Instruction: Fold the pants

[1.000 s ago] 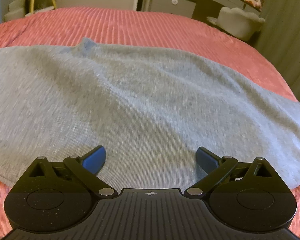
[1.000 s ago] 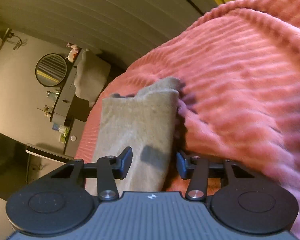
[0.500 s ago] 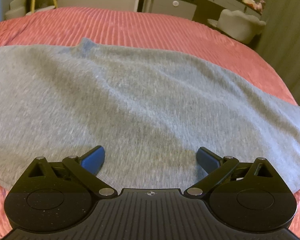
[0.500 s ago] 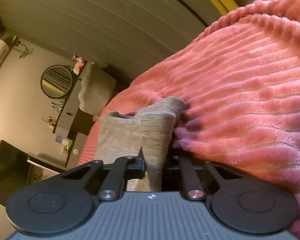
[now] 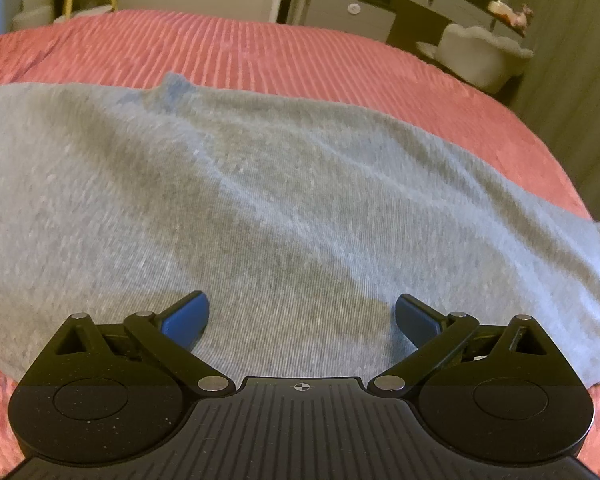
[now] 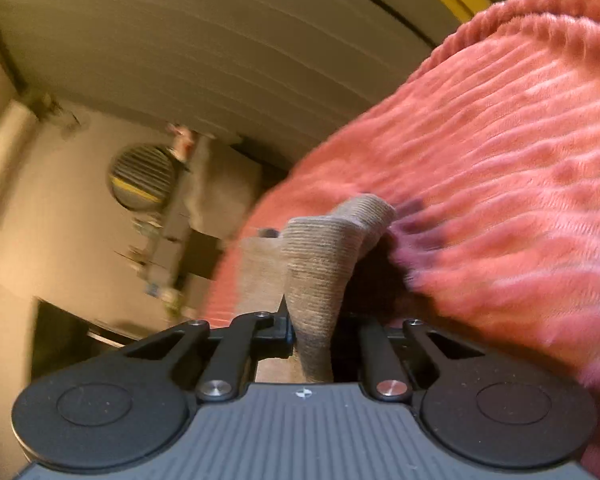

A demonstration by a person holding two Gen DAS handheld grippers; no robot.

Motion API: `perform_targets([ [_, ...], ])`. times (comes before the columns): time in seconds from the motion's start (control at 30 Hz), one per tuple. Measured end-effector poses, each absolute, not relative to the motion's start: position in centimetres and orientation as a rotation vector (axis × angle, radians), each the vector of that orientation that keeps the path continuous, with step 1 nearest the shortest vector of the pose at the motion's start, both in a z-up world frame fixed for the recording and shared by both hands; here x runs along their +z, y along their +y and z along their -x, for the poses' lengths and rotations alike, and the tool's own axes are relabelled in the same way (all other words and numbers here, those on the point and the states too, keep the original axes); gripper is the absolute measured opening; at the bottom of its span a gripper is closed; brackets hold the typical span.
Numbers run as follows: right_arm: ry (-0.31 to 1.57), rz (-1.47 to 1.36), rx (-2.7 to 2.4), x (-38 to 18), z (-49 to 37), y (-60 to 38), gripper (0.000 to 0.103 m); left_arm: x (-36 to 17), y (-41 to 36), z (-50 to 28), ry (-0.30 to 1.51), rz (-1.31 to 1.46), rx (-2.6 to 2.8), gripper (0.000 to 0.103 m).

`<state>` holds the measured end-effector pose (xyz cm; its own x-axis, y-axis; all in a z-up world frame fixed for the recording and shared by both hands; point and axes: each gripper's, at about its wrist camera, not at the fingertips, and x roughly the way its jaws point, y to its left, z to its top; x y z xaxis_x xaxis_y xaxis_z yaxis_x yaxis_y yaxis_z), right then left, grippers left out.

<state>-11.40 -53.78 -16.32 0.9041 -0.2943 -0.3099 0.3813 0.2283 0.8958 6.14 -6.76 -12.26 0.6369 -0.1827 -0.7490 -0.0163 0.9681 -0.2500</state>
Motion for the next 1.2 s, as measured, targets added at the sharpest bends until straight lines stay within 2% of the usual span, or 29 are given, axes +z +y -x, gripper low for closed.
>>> perform_targets([
  [0.13,0.060,-1.381,-0.471,-17.3,12.2,-53.9,0.010,-12.2,-5.6,-6.1,0.872,0.331,-0.106,0.102],
  [0.3,0.068,-1.290,-0.451,-15.3,11.8,-53.1,0.010,-12.2,-5.2,-6.0,0.872,0.358,-0.109,0.102],
  [0.47,0.238,-1.253,-0.628,-15.6,10.2,-53.9,0.010,-12.2,-5.1,-6.2,0.874,0.372,-0.113,0.102],
  [0.6,0.255,-1.246,-0.663,-14.5,9.3,-54.0,0.010,-12.0,-4.3,-5.8,0.874,0.416,-0.112,0.102],
  [0.77,0.232,-0.876,-0.601,-6.2,5.1,-48.7,0.009,-10.1,-1.7,-4.5,0.862,0.511,-0.046,0.102],
  [0.83,0.225,-0.632,-0.442,-1.9,2.6,-43.0,0.009,-8.7,0.2,-3.9,0.812,0.547,-0.020,0.102],
  [0.93,0.282,-0.354,-0.105,0.4,-0.4,-32.8,0.009,-6.5,3.0,-2.8,0.738,0.558,0.027,0.102],
  [1.07,0.481,-0.104,0.248,-4.3,-2.3,-20.2,0.010,-5.1,5.8,-1.3,0.680,0.533,0.059,0.102],
  [1.17,0.779,-0.056,0.345,-11.3,-4.2,-14.7,0.012,-6.0,7.3,-0.8,0.716,0.546,0.062,0.102],
  [1.2,0.759,-0.011,0.324,-12.7,-3.6,-13.7,0.012,-6.4,7.6,-0.7,0.730,0.556,0.055,0.102],
])
